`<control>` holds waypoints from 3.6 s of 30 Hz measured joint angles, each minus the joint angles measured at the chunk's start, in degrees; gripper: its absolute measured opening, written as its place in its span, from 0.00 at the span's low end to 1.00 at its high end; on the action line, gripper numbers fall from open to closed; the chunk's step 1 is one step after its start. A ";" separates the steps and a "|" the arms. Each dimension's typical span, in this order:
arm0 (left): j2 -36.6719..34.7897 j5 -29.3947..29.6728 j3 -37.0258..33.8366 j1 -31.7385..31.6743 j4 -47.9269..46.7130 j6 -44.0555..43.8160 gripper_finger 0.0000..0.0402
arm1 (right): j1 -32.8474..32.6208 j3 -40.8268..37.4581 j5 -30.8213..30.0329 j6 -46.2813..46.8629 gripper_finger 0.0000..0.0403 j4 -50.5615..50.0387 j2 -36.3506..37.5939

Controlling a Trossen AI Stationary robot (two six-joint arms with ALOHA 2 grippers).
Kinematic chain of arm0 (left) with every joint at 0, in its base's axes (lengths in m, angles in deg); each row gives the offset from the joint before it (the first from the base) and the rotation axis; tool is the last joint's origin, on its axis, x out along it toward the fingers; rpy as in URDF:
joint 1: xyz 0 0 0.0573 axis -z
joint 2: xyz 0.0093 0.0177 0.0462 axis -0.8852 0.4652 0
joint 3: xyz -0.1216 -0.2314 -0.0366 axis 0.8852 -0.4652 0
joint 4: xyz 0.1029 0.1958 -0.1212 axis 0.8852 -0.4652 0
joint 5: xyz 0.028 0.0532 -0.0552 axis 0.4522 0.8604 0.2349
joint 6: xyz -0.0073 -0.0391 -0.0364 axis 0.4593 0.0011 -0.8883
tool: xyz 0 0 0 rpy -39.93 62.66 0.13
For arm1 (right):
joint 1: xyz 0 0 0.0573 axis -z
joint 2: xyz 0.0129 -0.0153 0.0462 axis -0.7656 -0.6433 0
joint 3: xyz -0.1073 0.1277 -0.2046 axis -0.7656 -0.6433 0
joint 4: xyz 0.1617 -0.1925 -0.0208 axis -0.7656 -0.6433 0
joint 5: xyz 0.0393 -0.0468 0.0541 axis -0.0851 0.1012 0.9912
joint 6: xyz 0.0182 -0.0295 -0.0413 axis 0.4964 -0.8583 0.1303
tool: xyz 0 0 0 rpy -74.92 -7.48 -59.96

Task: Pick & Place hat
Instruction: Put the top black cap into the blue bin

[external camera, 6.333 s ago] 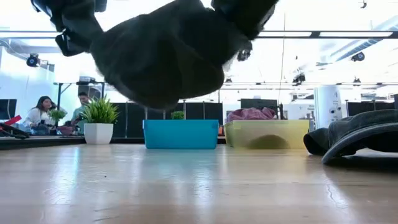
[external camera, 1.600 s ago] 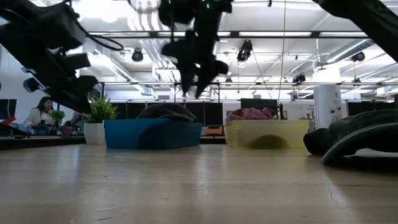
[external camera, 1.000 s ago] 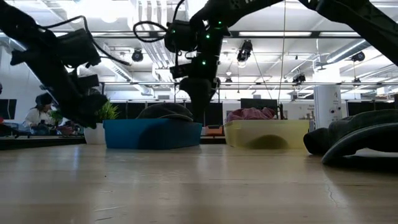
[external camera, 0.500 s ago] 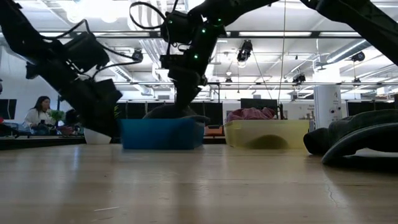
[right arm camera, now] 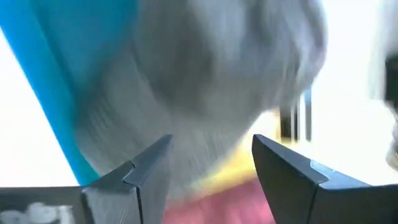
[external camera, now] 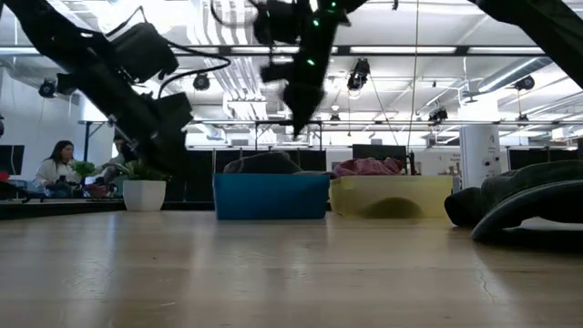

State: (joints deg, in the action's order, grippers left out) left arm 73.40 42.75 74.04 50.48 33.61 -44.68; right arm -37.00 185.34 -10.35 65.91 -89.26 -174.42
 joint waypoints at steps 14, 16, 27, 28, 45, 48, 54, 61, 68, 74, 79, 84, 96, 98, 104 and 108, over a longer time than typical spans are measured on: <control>8.08 -2.12 -3.72 -0.04 10.37 -0.26 0.34 | 1.37 -8.68 -0.28 -13.18 0.53 5.67 -0.40; 10.54 -3.47 -3.69 -0.09 13.81 -0.24 0.34 | 1.04 -8.88 0.97 -13.50 0.53 5.74 -0.40; 22.14 -7.20 1.25 -0.06 20.01 -0.19 0.34 | -0.36 -9.43 16.72 -8.27 0.53 11.52 -1.67; 22.77 -7.65 1.91 0.03 20.19 -0.21 0.34 | -0.47 -8.63 17.57 -7.61 0.53 12.83 -2.00; 20.51 -8.82 3.39 0.13 19.26 -0.16 0.34 | 3.16 -2.75 3.04 0.72 0.53 -7.46 -1.85; 20.51 -8.76 3.39 0.13 19.26 -0.21 0.34 | 4.27 -4.40 3.62 -0.88 0.53 -7.01 -1.47; 20.51 -8.90 3.39 0.17 19.22 -0.26 0.34 | 4.23 -7.14 6.47 -7.90 0.53 -6.05 -1.37; 21.29 -9.88 3.34 0.20 19.16 -0.86 0.34 | 2.73 -5.08 9.98 -8.49 0.53 -5.44 -1.72; 24.86 -11.15 3.28 0.46 21.43 -4.19 0.34 | 1.79 -6.53 18.93 -4.38 0.53 -2.69 -1.61; 24.06 -10.06 3.34 0.72 22.74 -4.32 0.34 | -0.55 -7.03 19.08 -4.64 0.53 -0.49 -1.65; 24.01 -10.71 4.39 0.76 22.78 -4.30 0.34 | -1.38 -8.27 22.12 -2.46 0.53 0.32 -2.45; 24.01 -10.43 4.50 0.76 23.75 -4.53 0.34 | -2.66 -7.45 27.38 1.08 0.53 4.50 -4.35; 24.25 -9.73 5.26 0.68 24.50 -5.28 0.34 | -3.39 -3.03 27.20 5.65 0.53 5.53 -4.71; 24.25 -9.76 5.47 0.68 24.34 -5.15 0.34 | -3.18 -2.80 26.96 5.44 0.53 3.52 -4.28; 23.54 -9.79 5.86 0.68 24.03 -4.26 0.34 | -3.14 -3.00 26.00 4.07 0.53 -5.28 -3.76; 21.54 -9.03 5.79 0.66 23.37 -2.46 0.34 | -2.98 -3.00 24.20 3.39 0.53 -9.63 -0.25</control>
State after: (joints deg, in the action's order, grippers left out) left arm 94.93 33.72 79.84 51.14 56.98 -47.14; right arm -39.97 182.34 13.85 69.30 -98.89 -174.67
